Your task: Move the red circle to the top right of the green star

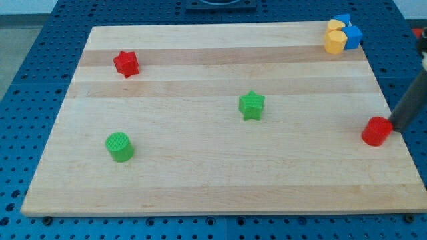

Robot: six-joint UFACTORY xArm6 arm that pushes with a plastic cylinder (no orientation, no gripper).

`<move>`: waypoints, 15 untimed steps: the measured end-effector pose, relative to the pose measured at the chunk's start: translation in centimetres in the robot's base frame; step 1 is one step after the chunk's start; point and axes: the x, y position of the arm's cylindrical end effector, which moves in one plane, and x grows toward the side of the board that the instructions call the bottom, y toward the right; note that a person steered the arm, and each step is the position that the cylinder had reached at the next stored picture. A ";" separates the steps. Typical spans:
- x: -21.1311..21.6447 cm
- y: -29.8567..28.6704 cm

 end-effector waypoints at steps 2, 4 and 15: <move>0.6 4.0; 1.2 2.4; 7.9 -7.4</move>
